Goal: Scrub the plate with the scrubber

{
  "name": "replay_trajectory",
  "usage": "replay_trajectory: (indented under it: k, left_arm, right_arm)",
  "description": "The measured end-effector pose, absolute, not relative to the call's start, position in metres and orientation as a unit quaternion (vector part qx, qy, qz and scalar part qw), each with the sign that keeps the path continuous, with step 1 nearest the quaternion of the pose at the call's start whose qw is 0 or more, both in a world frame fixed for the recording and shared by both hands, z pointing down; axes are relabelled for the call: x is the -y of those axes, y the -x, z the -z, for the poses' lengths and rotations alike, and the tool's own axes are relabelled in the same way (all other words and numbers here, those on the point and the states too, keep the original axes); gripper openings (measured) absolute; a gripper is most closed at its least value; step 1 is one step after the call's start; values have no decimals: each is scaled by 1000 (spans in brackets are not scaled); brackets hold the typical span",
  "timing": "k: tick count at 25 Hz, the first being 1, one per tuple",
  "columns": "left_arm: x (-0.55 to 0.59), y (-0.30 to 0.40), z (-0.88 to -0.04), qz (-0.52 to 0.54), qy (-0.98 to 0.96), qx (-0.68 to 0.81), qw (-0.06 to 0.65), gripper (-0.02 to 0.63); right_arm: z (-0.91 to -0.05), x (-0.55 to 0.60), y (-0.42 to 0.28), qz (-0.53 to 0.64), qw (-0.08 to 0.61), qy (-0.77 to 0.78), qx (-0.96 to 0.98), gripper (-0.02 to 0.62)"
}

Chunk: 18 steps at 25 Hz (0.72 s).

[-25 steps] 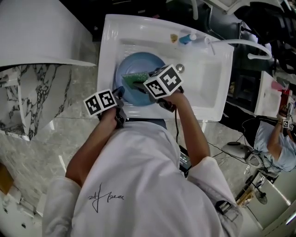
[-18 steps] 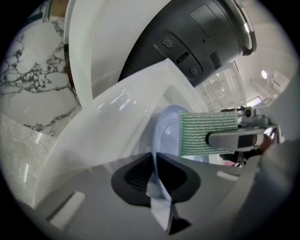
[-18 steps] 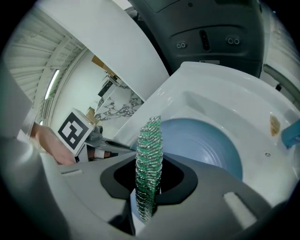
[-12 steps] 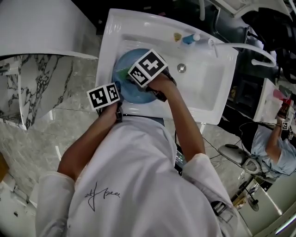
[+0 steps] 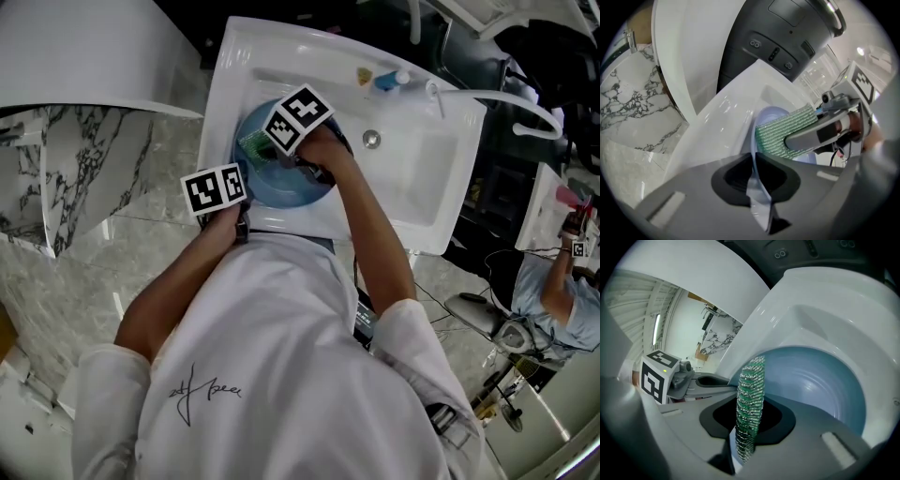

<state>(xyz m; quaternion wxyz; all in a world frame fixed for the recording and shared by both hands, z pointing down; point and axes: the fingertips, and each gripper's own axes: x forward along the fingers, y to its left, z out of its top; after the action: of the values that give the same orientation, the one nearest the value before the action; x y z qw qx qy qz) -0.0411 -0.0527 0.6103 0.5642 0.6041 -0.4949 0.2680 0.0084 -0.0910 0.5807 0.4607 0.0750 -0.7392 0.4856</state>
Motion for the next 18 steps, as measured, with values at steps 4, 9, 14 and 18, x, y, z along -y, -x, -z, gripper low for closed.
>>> replay_trajectory:
  k: [4,9,14,18]
  left_arm:
    - [53,40,-610,-267,-610,491,562,77]
    - [53,39,-610,-263,-614,486,563,80]
    - [52,41,-611,-256,-617,484,565,84]
    - [52,40,-612,-252,-618,484,566,87]
  right_arm:
    - [-587,99,-12,-478,459,-89,744,64]
    - [-589,115,-19,-465,450,-123,752,64]
    - [-593,121,-21,-456,446,-147,756,64]
    - [-596,126,-26,-458,443,-164,753,66]
